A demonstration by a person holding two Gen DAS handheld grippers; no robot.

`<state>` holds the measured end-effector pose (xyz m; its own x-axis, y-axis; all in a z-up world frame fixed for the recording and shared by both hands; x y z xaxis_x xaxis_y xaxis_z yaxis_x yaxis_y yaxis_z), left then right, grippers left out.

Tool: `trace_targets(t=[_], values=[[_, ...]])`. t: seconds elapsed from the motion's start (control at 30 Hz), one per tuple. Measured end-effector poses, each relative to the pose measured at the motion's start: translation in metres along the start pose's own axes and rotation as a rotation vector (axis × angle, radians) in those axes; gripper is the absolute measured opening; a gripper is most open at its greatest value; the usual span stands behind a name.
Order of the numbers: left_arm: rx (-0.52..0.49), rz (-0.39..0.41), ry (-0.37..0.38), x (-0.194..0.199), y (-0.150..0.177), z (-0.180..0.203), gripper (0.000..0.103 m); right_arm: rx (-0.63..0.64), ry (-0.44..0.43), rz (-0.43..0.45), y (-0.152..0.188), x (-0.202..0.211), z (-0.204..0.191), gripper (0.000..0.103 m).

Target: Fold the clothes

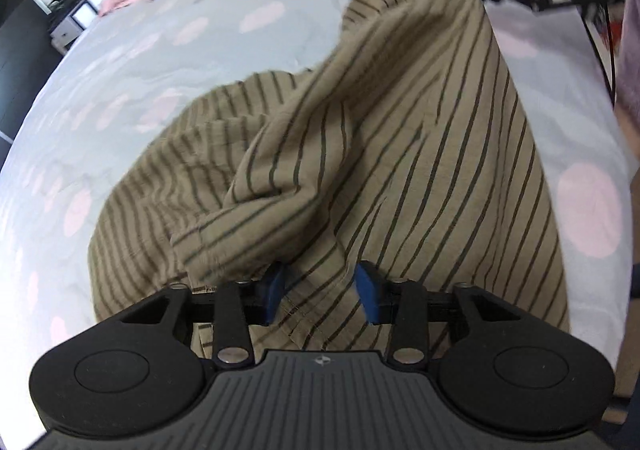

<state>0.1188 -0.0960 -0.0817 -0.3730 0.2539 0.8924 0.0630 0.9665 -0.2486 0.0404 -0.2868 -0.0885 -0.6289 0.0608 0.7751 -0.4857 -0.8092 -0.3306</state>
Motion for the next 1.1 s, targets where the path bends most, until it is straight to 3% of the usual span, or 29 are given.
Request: trace_targets(t=[0.13,0.2,0.4,0.6,0.77,0.9,0.97,1.03,1.1], values=[[-0.090,-0.031,-0.008,-0.007,-0.001,0.017,0.003,-0.001,-0.004,-0.001,0.002,-0.004,0.003,0.008],[-0.097,-0.036,-0.030,-0.005,0.001,0.022,0.000,-0.006,-0.002,0.000,0.002,-0.004,0.003,0.008],[0.016,0.010,-0.099,0.044,0.013,0.015,0.000,-0.029,0.015,0.015,0.002,0.002,0.006,0.008],[0.143,0.045,-0.102,0.113,0.026,0.021,0.000,-0.080,0.037,0.064,-0.007,0.016,0.011,0.008],[0.170,0.018,-0.055,0.145,0.025,0.043,0.000,-0.087,0.040,0.095,-0.008,0.027,0.008,0.008],[0.109,0.000,-0.112,0.150,0.022,0.063,0.000,-0.065,0.036,0.097,-0.004,0.028,0.005,0.008],[0.087,-0.006,-0.130,0.144,0.018,0.066,0.007,-0.068,0.033,0.091,-0.003,0.029,0.006,0.008],[0.055,-0.013,-0.162,0.133,0.008,0.068,0.041,-0.075,0.032,0.089,-0.001,0.028,0.008,0.008],[0.011,-0.008,-0.208,0.120,0.000,0.065,0.050,-0.080,0.034,0.089,-0.001,0.029,0.007,0.008]])
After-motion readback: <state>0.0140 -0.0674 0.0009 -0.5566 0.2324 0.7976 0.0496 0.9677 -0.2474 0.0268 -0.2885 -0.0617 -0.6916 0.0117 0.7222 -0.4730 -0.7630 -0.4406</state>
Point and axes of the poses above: each gripper's, at about its wrist camera, not at the fingertips, and x roughly against the way its jaws point, z to its right, y to its underside, the point moved 3 cm from there along -x, roughly the way its jaws point, and after that the axes turned 15 degrees about -x, right-handed, at the moved point
